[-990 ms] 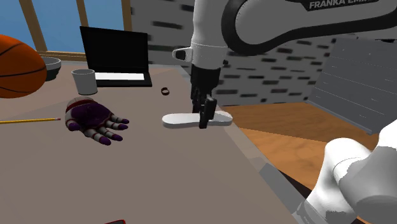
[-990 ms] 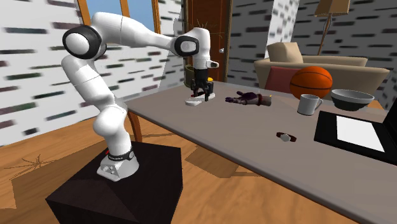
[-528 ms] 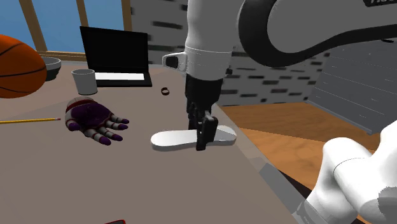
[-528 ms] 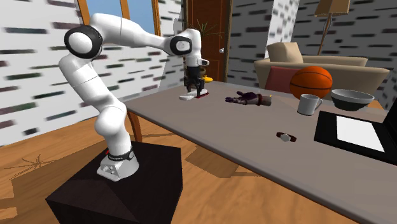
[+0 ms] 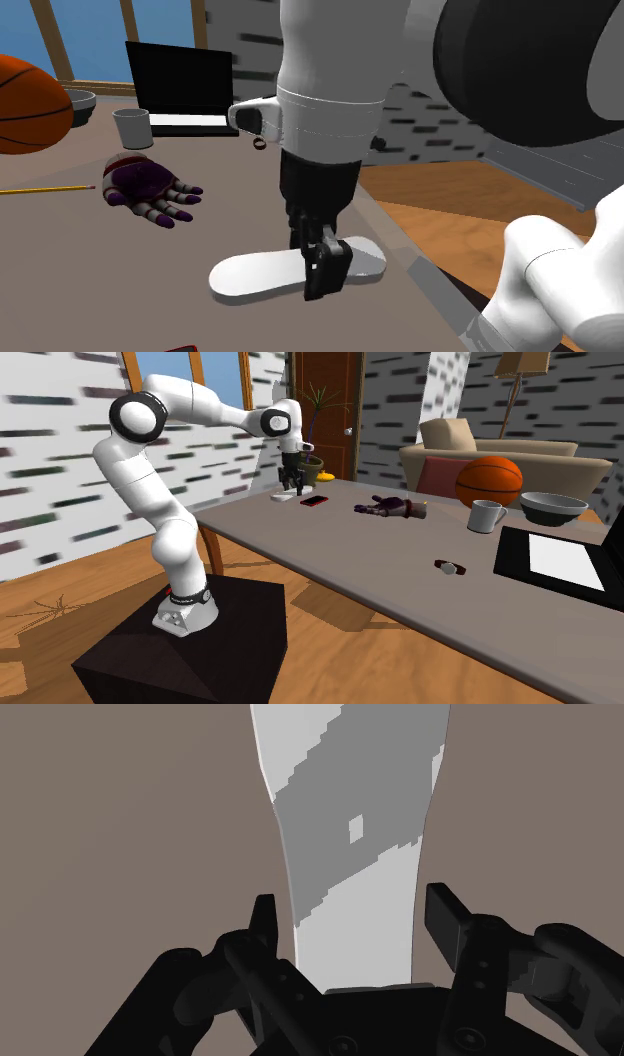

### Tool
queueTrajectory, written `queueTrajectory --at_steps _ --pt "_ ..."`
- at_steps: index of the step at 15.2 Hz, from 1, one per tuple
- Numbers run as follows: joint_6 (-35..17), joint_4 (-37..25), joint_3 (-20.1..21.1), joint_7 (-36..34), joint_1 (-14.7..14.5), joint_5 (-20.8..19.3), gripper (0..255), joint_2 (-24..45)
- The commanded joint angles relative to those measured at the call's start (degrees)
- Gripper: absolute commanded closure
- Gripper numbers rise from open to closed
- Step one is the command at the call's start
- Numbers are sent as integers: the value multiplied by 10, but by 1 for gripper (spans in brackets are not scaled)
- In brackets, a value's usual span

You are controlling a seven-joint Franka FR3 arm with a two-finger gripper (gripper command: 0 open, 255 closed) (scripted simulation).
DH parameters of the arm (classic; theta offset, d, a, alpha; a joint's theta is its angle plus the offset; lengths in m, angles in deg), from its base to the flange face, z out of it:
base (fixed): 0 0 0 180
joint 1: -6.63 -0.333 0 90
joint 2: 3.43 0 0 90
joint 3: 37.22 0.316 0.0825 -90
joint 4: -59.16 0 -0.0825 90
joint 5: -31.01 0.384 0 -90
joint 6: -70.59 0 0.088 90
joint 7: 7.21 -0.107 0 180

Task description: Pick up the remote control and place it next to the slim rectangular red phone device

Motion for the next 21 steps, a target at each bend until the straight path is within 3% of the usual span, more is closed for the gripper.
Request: queueTrajectory --at_steps 1,8,14,21 --pt "-1 -14 23 -33 -10 3 255 13" --pt "2 -77 98 -143 -39 -3 255 72" --pt "12 -165 167 -258 -70 -44 255 162" --pt "-42 -115 168 -261 -72 -46 255 166"
